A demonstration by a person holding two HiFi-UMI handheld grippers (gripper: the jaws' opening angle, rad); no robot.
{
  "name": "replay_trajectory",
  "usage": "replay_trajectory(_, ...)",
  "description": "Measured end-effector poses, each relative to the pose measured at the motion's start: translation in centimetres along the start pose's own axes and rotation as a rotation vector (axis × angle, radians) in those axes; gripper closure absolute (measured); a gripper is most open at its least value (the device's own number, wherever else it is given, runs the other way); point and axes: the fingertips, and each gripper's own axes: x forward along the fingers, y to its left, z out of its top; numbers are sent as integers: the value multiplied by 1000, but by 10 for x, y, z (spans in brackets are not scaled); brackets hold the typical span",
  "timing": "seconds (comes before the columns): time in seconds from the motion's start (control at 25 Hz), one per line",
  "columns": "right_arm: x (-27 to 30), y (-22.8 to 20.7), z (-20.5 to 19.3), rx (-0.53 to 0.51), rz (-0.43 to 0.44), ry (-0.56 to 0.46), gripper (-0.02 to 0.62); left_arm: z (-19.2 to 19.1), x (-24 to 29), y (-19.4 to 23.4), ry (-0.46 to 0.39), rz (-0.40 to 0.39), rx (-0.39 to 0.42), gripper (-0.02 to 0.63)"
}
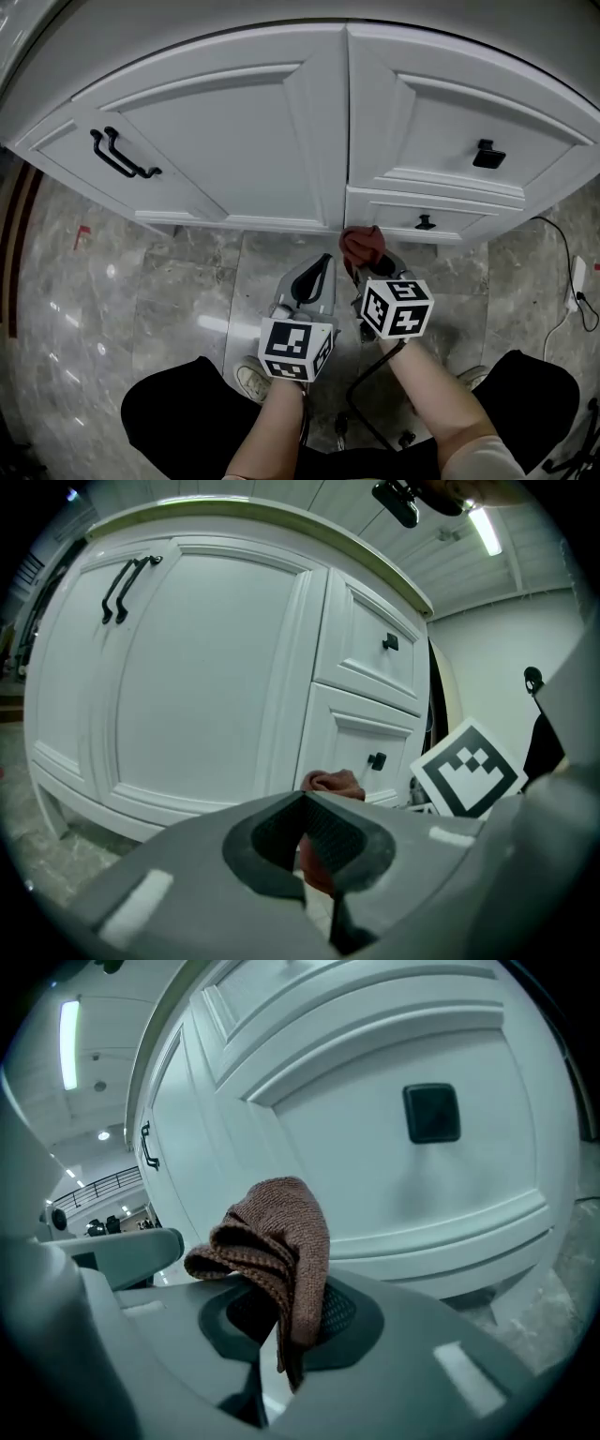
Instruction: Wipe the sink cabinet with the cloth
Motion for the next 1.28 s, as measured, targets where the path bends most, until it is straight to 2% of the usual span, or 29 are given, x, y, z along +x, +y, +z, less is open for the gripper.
replay_trajectory(0.28, 22, -1, 1, 55, 5, 1, 520, -13, -7, 14, 12, 10, -27, 606)
replay_trajectory(0.52, 14, -16, 4, 7, -44, 3, 520, -10, -2, 12, 4, 3, -30, 606)
replay_trajectory(1.28, -62, -125, 26, 172, -230, -53, 518, -6, 41, -65, 18, -120, 2, 606)
